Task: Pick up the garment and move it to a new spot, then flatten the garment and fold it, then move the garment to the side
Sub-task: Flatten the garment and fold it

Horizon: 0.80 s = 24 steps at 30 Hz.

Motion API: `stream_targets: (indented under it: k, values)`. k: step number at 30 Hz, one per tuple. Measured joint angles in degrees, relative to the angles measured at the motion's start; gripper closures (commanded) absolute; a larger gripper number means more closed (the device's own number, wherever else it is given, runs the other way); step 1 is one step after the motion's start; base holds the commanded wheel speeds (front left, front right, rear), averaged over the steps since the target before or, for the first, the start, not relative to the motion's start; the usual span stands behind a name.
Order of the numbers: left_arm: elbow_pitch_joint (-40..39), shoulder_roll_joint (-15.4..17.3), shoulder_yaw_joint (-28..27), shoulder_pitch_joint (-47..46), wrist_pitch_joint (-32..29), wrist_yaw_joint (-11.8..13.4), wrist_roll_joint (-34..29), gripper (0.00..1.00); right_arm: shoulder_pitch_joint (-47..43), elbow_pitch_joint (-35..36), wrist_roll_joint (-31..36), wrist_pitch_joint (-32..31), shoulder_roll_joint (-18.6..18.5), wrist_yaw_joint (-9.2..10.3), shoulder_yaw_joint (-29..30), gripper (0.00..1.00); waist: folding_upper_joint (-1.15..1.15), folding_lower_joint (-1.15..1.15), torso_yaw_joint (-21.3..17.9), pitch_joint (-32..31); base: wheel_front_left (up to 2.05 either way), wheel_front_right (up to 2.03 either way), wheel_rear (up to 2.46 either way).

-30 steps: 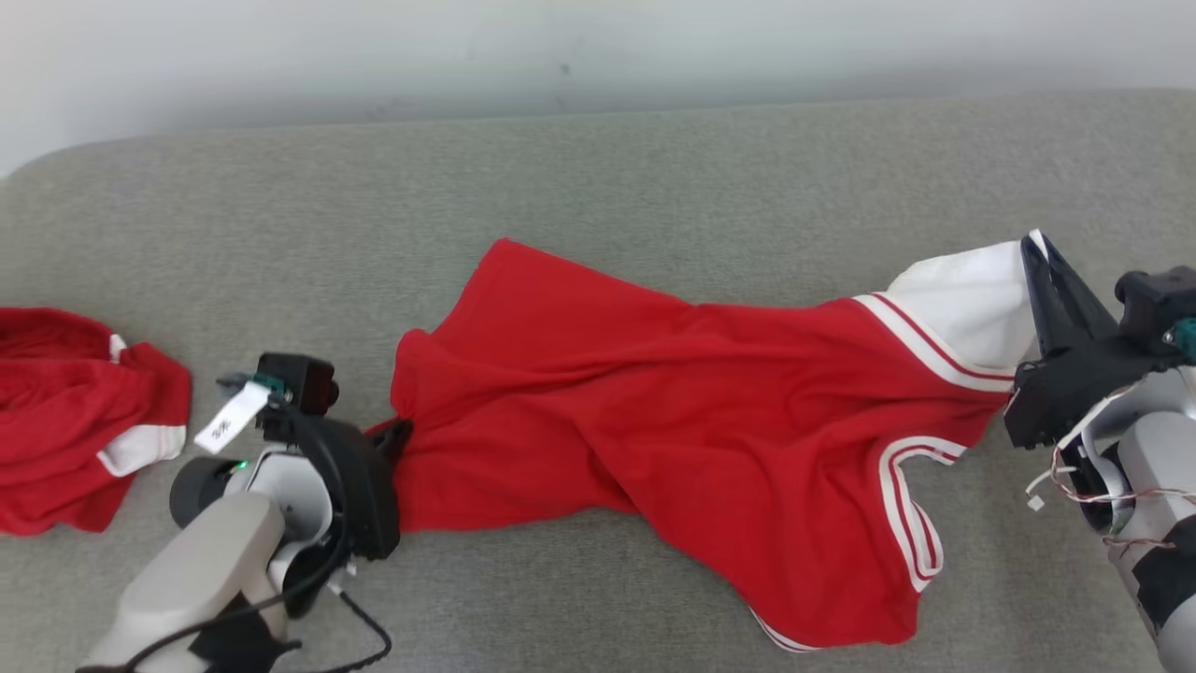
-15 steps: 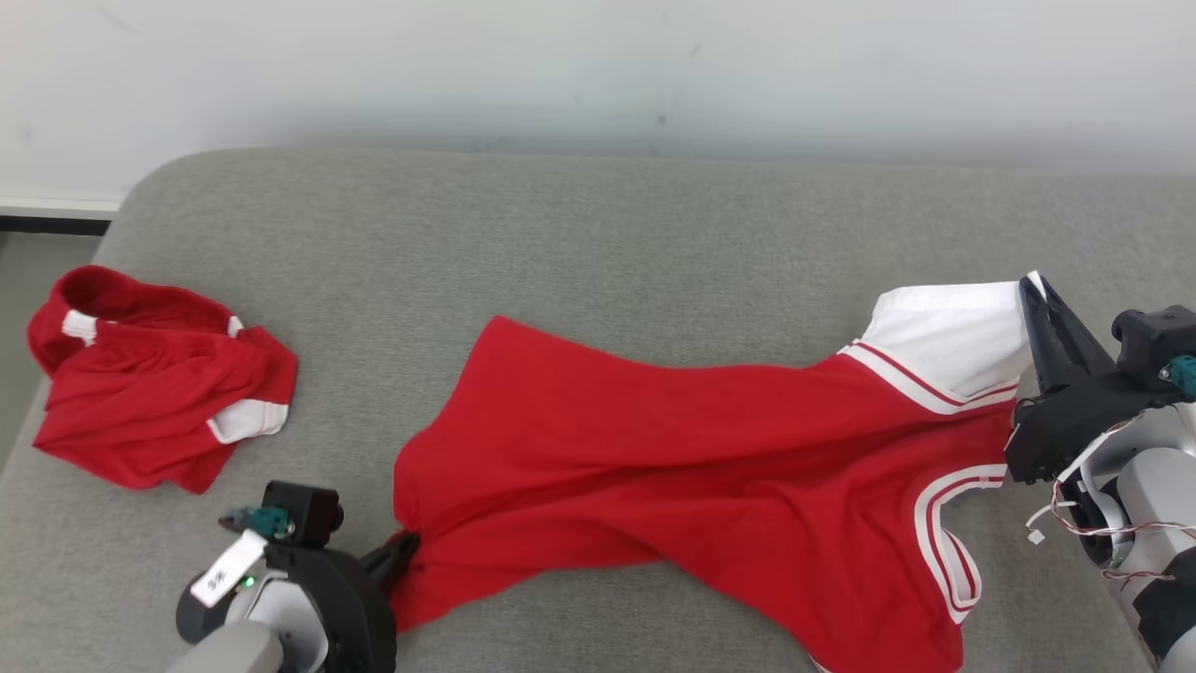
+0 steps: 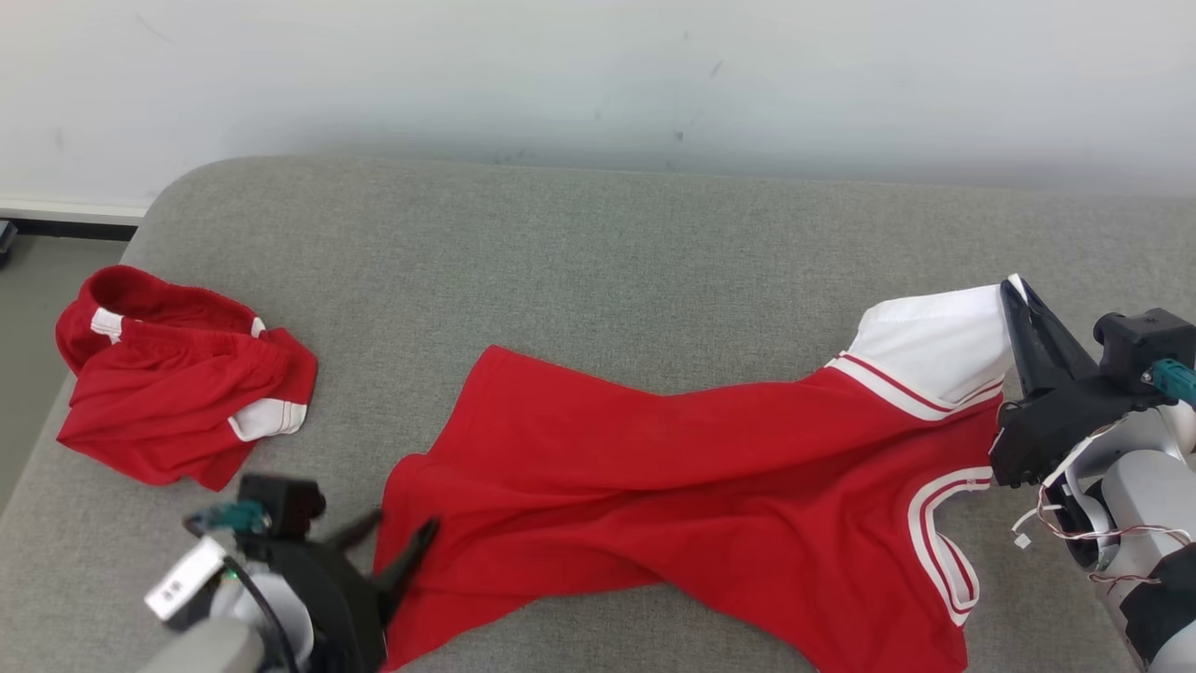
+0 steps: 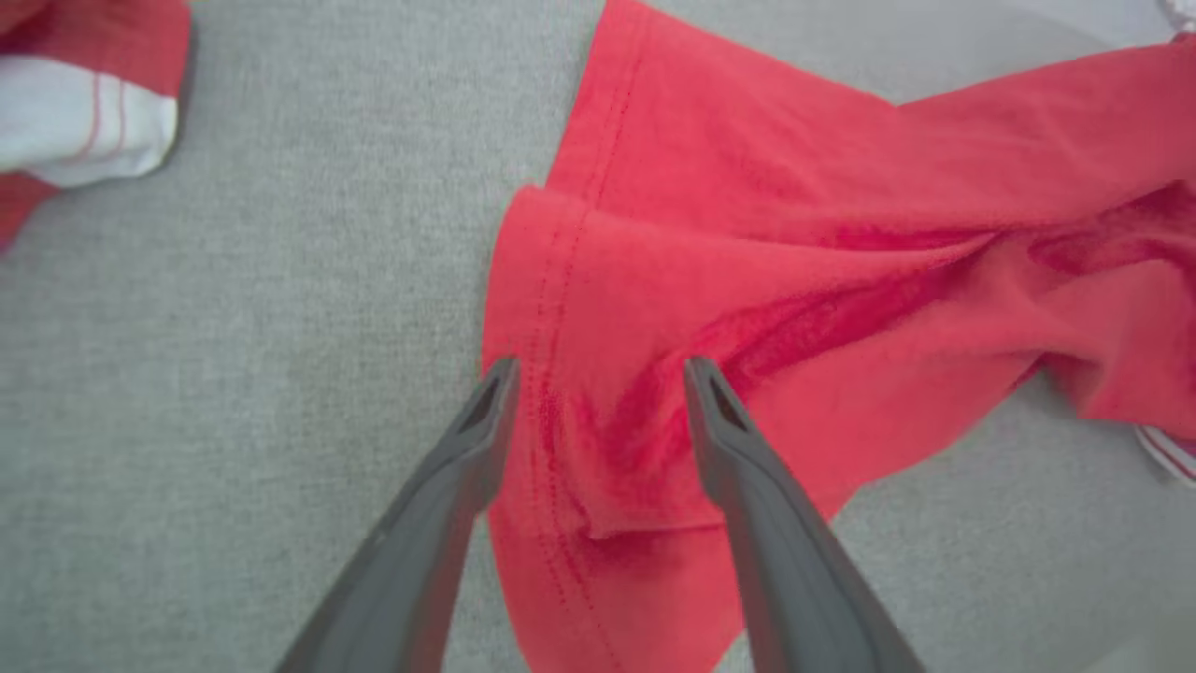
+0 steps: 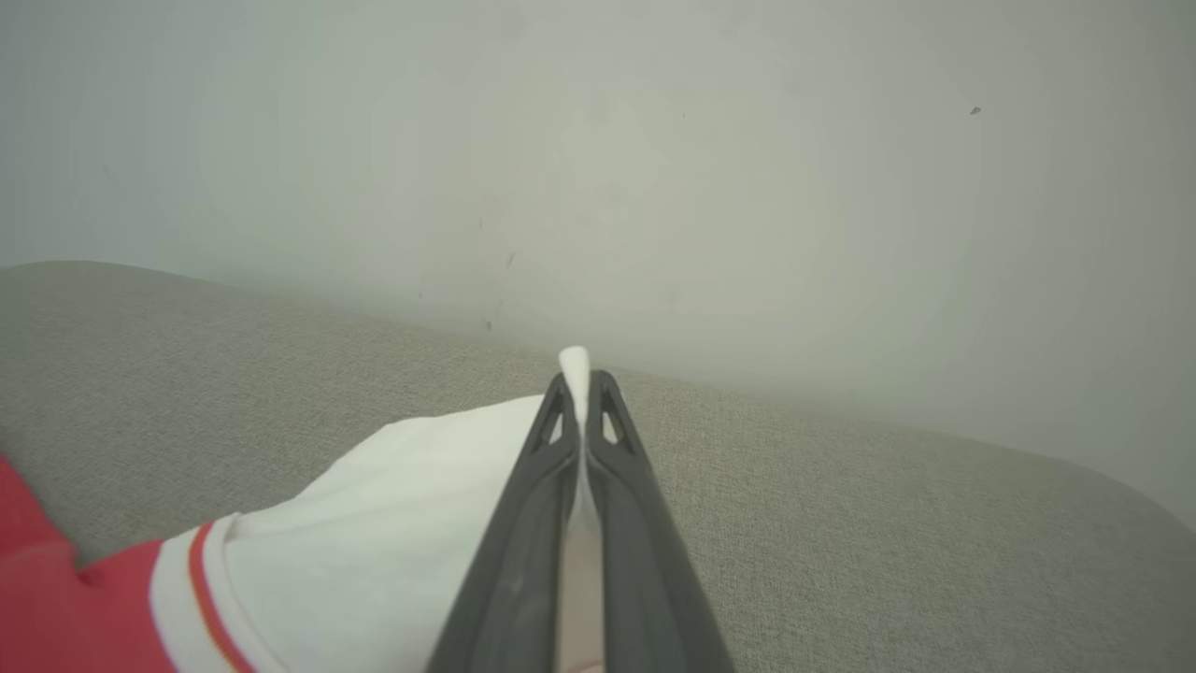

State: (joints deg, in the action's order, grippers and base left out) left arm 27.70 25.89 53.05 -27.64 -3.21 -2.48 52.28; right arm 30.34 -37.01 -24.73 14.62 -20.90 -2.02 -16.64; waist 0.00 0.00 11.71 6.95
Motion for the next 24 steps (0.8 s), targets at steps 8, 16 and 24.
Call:
stream_targets:
  k: [8,16,24]
  values:
    - [-7.6,3.5,-4.1,-10.4,-1.4,-0.6,0.6,0.00,0.6,0.3,0.0,-0.6,0.4,-0.09,-0.9,1.00,0.00,0.00,-0.6,0.3,0.00,0.00,0.00]
    - [-2.3,3.8,-6.8,-20.1,-9.8,-2.2,6.0,0.00,5.6,1.6,0.7,-2.6,3.6,-0.52,-3.7,1.00,0.00,0.00,-3.1,2.2,0.00,0.00,0.00]
    - [5.5,2.8,-6.1,-23.4,-18.2,-2.6,8.1,0.00,8.7,1.6,1.2,-3.8,4.9,-0.62,-4.7,1.00,0.00,0.01,-7.0,5.2,0.00,0.00,0.00]
